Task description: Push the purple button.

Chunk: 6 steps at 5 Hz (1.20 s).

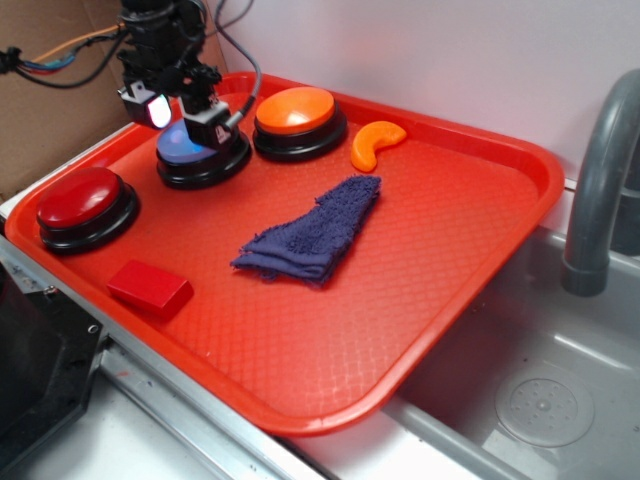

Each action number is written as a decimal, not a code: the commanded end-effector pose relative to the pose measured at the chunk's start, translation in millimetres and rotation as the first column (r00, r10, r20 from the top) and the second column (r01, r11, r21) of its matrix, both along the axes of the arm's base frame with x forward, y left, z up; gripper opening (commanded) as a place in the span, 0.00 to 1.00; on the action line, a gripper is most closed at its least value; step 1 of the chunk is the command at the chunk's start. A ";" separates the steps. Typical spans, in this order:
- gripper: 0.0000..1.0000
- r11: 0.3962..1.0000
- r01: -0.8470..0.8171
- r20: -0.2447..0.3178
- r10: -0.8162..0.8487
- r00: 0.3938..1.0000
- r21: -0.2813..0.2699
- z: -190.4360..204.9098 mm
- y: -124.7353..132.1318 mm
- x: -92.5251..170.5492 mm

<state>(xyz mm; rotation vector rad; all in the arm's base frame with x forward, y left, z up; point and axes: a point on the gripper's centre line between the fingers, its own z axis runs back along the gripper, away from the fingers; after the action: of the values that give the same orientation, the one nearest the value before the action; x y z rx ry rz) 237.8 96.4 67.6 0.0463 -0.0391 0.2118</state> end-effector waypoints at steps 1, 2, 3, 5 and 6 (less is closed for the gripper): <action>1.00 0.999 -0.034 0.128 0.029 0.991 0.039 61.1 19.1 -6.2; 1.00 0.998 -0.033 0.128 0.026 0.991 0.053 70.4 15.5 -10.2; 1.00 0.998 -0.038 0.137 0.032 0.990 0.046 78.5 13.9 -15.6; 1.00 0.998 -0.001 0.187 -0.010 0.982 0.061 99.2 8.0 -18.5; 1.00 0.999 -0.013 0.210 0.005 0.978 0.036 104.9 5.9 -22.7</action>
<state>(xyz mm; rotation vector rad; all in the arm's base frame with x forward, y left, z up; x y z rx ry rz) 212.9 94.7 155.9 0.0415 -0.2019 0.2162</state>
